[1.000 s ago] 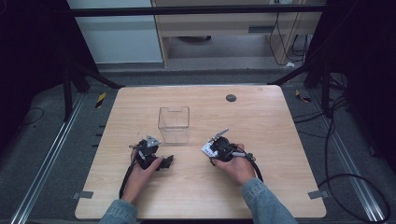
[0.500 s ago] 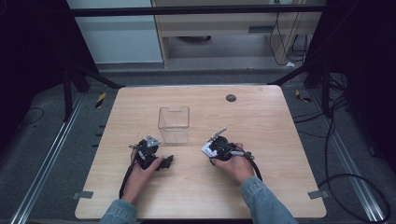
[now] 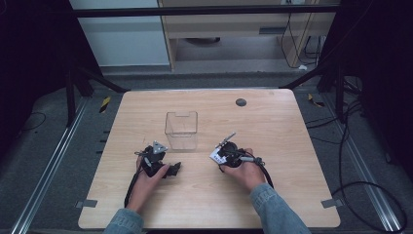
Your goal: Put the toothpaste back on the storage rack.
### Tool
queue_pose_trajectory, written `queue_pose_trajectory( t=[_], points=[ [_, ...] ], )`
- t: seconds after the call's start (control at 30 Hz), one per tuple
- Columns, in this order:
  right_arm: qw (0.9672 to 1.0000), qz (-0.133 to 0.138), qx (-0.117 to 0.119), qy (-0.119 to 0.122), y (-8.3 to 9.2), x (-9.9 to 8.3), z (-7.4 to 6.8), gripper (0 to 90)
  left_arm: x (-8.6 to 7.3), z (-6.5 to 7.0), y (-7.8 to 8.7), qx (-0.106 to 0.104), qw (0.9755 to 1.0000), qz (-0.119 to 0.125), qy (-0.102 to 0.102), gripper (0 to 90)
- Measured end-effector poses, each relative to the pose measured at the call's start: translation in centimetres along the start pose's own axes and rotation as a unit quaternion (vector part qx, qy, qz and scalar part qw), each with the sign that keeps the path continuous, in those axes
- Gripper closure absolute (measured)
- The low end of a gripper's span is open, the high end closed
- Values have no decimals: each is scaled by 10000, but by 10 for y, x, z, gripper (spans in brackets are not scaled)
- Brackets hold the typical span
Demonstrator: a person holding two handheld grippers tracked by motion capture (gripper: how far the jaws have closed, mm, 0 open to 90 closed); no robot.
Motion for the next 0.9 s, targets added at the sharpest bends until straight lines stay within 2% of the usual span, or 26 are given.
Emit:
queue_pose_trajectory(
  t=[0.5, 0.53, 0.63, 0.67, 0.9],
  points=[
    [9999, -44, -85, 134, 1, 1, -2, 568, 0, 0, 0, 1, 10000, 1, -2, 0],
    [9999, -49, -90, 136, 1, 1, -2, 576, 0, 0, 0, 0, 10000, 1, 0, 0],
    [9997, 40, -220, 140, 6, 3, 0, 682, 0, 0, 0, 1, 10000, 1, 0, 0],
    [9996, 44, -227, 185, 7, 3, 1, 686, 0, 0, 0, 0, 10000, 3, 1, 0],
    [9998, -34, -182, 113, 5, 3, 2, 703, 0, 0, 0, 0, 10000, 3, 2, 0]
  ],
)
Point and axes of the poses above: each handheld gripper's, and its own axes: y roughly backward along the jaws, x roughly out of its top, z roughly to its right, the point moved 8 cm from there along -y, roughly forward along the jaws, and after that the axes turned 15 degrees about -x, right-handed, at the moved point
